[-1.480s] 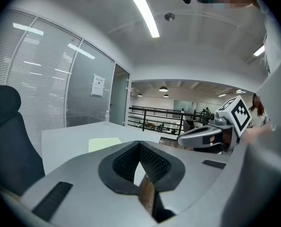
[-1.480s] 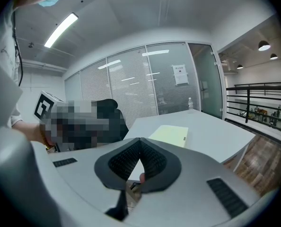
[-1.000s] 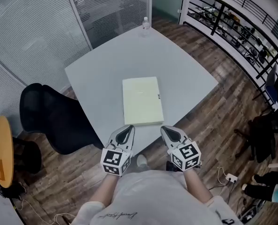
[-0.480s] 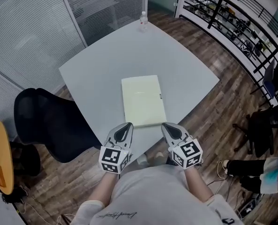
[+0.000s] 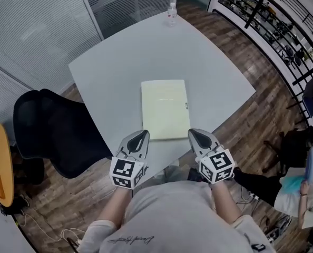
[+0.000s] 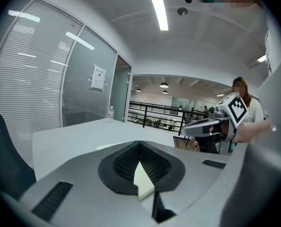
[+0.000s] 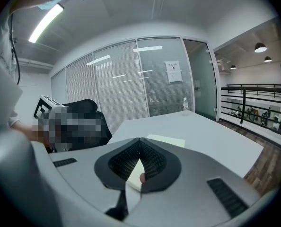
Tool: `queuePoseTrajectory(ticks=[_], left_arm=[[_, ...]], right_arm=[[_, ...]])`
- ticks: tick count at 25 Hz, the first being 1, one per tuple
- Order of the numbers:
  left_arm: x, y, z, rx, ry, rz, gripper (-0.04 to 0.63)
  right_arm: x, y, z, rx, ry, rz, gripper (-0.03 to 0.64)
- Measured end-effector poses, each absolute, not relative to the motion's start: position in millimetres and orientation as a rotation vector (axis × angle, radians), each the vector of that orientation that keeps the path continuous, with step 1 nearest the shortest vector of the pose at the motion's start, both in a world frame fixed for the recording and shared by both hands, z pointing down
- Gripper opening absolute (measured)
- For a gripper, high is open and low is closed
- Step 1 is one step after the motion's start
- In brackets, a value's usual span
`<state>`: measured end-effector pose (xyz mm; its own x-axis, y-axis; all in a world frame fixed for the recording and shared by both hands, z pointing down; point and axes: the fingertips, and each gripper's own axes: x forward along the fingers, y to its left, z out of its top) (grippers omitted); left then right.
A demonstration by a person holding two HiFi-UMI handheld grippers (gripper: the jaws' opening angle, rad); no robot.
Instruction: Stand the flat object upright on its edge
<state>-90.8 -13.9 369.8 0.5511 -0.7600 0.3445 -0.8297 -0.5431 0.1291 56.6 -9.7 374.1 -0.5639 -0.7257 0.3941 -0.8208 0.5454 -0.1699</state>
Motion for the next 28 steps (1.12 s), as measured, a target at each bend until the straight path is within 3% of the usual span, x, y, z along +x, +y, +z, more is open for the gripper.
queuePoseTrajectory(ticks=[28], left_arm=[[-91.8, -64.6, 408.8, 2.426, -1.285, 0.452, 0.012]], right_arm=[[76.7, -70.9, 403.8, 1.254, -2.444, 0.570, 0.025]])
